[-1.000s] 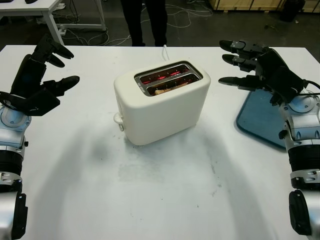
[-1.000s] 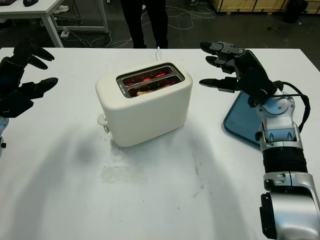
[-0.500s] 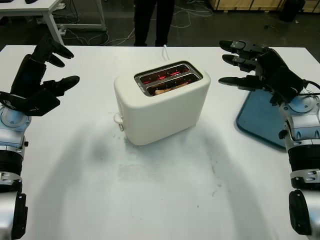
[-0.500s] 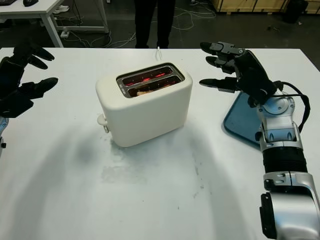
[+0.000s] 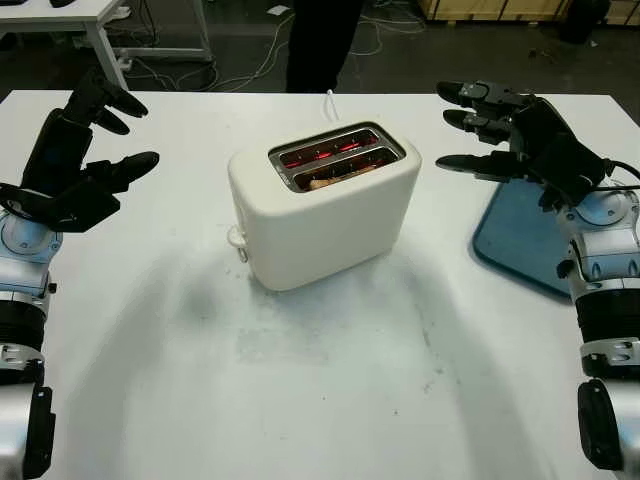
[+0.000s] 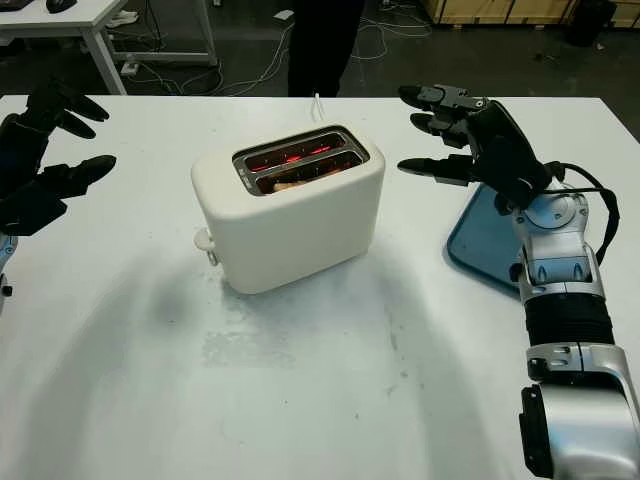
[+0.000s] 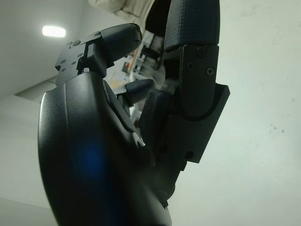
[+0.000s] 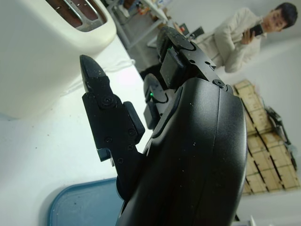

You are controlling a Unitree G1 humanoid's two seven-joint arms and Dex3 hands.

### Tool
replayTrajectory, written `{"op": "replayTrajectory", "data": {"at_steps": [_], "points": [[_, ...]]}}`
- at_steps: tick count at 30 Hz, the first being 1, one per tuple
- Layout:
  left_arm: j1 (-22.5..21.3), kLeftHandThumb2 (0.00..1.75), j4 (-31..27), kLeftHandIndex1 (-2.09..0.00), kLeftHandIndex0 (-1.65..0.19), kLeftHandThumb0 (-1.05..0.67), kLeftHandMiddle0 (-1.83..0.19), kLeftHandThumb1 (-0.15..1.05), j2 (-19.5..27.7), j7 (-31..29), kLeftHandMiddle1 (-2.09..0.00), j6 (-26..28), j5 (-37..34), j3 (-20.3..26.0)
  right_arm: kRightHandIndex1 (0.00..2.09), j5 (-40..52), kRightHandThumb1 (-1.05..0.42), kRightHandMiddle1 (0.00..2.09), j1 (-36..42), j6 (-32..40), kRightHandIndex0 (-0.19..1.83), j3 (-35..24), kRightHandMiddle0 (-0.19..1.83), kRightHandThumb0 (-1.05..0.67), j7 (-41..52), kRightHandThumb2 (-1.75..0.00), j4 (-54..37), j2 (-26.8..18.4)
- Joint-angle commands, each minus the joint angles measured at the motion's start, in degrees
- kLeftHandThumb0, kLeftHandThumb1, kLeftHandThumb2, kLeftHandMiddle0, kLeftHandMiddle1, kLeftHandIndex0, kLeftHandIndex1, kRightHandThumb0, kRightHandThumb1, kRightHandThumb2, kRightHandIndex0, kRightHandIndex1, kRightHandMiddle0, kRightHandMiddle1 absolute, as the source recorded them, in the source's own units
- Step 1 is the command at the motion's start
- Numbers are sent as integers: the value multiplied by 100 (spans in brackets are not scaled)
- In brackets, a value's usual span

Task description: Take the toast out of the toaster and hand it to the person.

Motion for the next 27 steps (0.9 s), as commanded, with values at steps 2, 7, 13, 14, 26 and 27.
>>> {"op": "replayTrajectory", "data": {"at_steps": [2,7,13,14,26,27], "points": [[-22,46,21,-159,0,-105,0,92,5,46,-175,-63,20,10,2,-25,-78,1,-83,-174,52,14,50,-19,-38,0,17,2],[-17,46,10,-159,0,-105,0,92,2,21,-175,-70,-12,21,2,-49,-79,1,-71,-163,51,24,50,-20,-41,0,-7,-18],[-13,45,18,-159,0,-105,0,92,15,50,-175,-83,26,11,1,-10,-78,1,-90,-204,50,7,51,-21,-30,0,78,-5],[-10,46,15,-159,0,-105,0,92,20,52,-175,-71,34,9,1,-1,-78,1,-89,-207,50,4,50,-21,-25,0,82,-5],[0,46,2,-158,0,-105,0,92,8,37,-175,-59,5,19,1,-31,-79,0,-70,-222,50,19,50,-22,-31,0,38,-30],[-1,46,8,-158,0,-105,0,92,5,39,-175,-71,2,20,1,-30,-79,0,-70,-214,51,20,50,-22,-32,0,34,-28]]}}
